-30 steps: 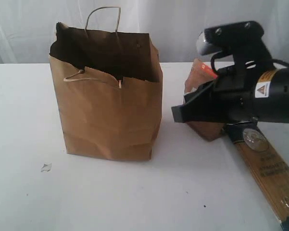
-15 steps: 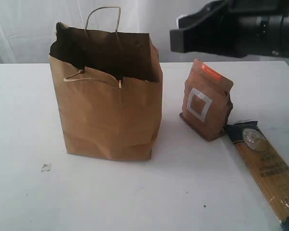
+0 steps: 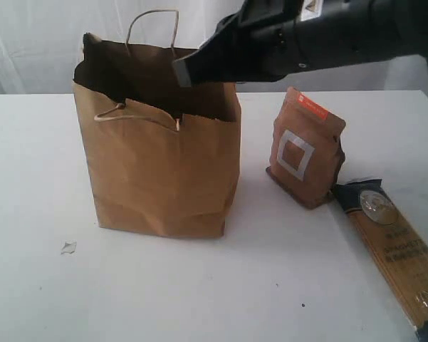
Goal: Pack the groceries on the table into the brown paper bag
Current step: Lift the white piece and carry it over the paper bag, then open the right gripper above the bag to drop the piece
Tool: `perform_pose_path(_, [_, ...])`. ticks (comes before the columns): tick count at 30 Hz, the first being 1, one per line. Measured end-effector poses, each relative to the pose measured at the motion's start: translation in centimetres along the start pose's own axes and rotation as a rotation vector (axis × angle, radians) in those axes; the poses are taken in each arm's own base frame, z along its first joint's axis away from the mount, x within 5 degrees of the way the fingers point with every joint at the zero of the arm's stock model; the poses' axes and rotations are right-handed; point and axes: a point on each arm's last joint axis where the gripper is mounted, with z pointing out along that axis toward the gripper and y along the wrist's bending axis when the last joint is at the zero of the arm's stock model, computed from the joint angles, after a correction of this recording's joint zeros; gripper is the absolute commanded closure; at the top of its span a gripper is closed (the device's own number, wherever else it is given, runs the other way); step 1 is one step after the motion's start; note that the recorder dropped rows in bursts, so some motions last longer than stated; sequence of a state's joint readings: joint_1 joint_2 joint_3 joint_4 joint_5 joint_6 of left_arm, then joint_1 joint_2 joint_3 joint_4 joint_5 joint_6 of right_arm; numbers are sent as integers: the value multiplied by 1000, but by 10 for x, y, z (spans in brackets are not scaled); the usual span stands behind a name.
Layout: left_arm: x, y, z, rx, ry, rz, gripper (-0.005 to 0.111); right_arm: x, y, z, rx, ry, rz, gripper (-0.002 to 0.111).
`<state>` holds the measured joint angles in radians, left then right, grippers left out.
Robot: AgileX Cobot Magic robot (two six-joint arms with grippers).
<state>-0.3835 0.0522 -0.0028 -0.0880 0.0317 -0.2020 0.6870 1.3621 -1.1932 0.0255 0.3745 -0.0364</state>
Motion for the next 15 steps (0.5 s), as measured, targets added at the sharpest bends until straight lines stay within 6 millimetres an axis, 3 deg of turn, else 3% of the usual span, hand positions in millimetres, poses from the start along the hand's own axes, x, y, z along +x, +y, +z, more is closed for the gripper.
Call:
perform_pose_path(5, [0,0,0,0,0,0,107,-3,0,18,-3,105,-12,102])
perform_pose_path(11, [0,0,0,0,0,0,107,-9,0,21,1,106,-25,66])
perform_pose_path(15, [0,0,0,0,0,0,107,-10,0,21,5,96,-32,59])
